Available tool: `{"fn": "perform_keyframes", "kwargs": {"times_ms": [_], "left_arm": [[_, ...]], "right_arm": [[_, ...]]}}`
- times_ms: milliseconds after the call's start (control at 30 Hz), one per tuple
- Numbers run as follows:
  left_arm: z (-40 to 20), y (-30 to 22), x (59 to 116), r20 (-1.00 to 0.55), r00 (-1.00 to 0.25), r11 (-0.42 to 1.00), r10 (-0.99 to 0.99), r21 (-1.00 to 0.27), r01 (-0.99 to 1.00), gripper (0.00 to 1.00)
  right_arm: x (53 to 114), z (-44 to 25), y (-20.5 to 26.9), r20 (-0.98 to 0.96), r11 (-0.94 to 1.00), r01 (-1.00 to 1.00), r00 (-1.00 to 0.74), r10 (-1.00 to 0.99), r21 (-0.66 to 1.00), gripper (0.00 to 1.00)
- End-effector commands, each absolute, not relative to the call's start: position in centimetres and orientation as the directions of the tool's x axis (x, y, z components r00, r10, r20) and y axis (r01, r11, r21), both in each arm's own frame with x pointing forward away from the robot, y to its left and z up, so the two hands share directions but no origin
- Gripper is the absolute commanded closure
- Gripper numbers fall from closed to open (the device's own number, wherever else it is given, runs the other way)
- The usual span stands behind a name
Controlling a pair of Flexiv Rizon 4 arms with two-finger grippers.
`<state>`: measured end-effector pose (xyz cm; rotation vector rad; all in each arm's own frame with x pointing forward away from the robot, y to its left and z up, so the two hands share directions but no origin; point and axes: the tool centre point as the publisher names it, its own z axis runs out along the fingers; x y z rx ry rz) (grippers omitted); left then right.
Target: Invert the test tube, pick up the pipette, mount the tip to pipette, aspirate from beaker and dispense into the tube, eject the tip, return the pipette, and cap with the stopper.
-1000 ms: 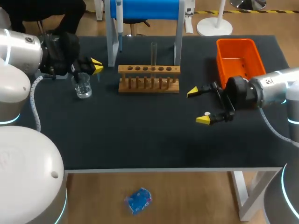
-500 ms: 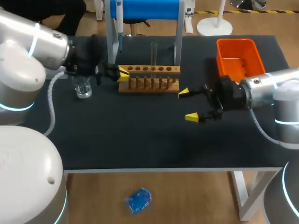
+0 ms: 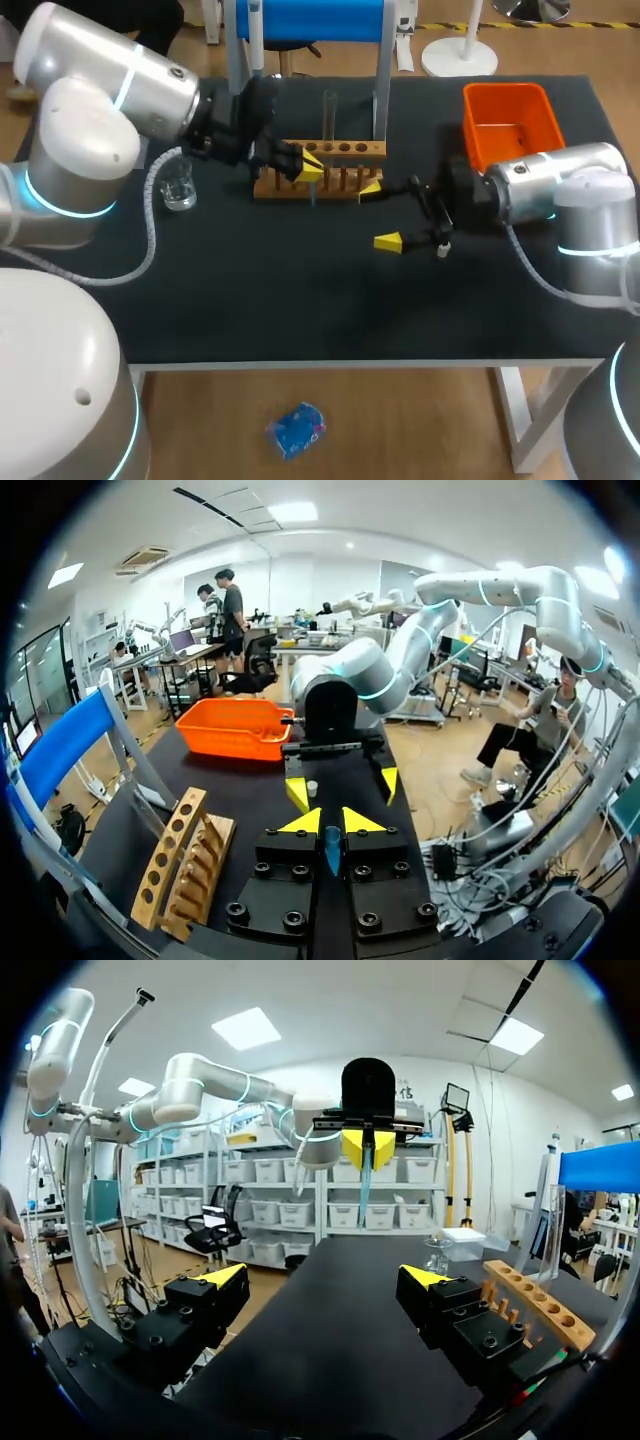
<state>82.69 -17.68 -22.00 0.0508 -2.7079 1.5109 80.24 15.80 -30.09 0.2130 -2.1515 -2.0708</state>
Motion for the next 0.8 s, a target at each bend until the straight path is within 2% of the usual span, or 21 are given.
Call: {"fn": "perform_keyframes", "kwargs": {"times_ms": [33, 533, 800], "left_arm": [[-22.4, -18.1, 83.0, 0.053, -0.999, 0.525, -0.008, -0.85, -0.049, 1.0], [-23.3, -19.4, 83.4, 0.031, -0.998, 0.557, -0.057, -0.828, -0.057, 1.0], [-23.9, -20.6, 83.3, 0.043, -0.998, 0.51, -0.054, -0.858, -0.064, 1.0]], "right_arm": [[80.3, -30.1, 15.8, 0.008, 0.039, 0.0, -0.979, -0.205, 0.999, 0.0], [80.8, -30.0, 16.3, 0.018, 0.039, 0.01, -0.981, -0.192, 0.999, 0.0], [81.1, -29.2, 17.2, 0.018, 0.038, 0.011, -0.98, -0.199, 0.999, 0.0]]}}
